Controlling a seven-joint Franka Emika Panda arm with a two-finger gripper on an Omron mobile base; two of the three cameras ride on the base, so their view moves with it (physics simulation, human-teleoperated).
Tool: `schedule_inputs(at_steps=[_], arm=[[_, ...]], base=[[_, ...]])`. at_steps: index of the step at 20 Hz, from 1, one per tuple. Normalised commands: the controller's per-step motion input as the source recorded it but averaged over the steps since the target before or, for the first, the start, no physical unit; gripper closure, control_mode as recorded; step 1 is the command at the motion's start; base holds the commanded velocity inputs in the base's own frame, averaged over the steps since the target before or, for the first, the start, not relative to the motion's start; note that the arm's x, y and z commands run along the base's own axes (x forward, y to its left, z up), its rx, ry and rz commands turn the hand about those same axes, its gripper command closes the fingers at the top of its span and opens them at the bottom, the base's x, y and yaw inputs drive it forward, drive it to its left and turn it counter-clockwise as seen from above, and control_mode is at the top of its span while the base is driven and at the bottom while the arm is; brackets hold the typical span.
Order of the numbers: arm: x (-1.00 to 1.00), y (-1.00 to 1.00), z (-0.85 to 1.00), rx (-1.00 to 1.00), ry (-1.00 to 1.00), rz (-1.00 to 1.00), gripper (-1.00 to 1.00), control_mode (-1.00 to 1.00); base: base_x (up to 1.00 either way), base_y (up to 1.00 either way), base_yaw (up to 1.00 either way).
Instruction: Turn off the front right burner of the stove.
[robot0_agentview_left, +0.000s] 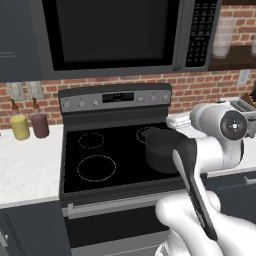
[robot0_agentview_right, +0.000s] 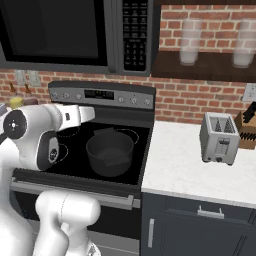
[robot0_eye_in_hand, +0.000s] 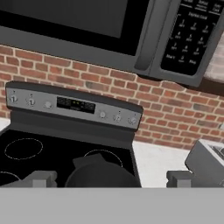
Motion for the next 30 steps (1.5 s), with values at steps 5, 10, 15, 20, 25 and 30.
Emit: schedule_inputs(at_steps=[5,10,15,20,25,30], arm=[[0.0,-0.53,0.0,0.06,0.0,0.12,-1.0,-1.0],[0.0,-0.49,0.0,0.18,0.0,0.09,-1.0,-1.0],[0.0,-0.31,0.0,0.28,0.0,0.03,-1.0,-1.0],[0.14,-0.09,0.0,0.28,0.01,0.0,-1.0,-1.0],[0.27,-0.1,0.0,0.3,0.03,-0.03,-1.0,-1.0],[0.39,-0.1,0.0,0.31,0.08,-0.08,-1.0,-1.0]], base=[[0.0,0.0,0.0],[0.0,0.0,0.0],[0.0,0.0,0.0],[0.0,0.0,0.0],[0.0,0.0,0.0],[0.0,0.0,0.0]])
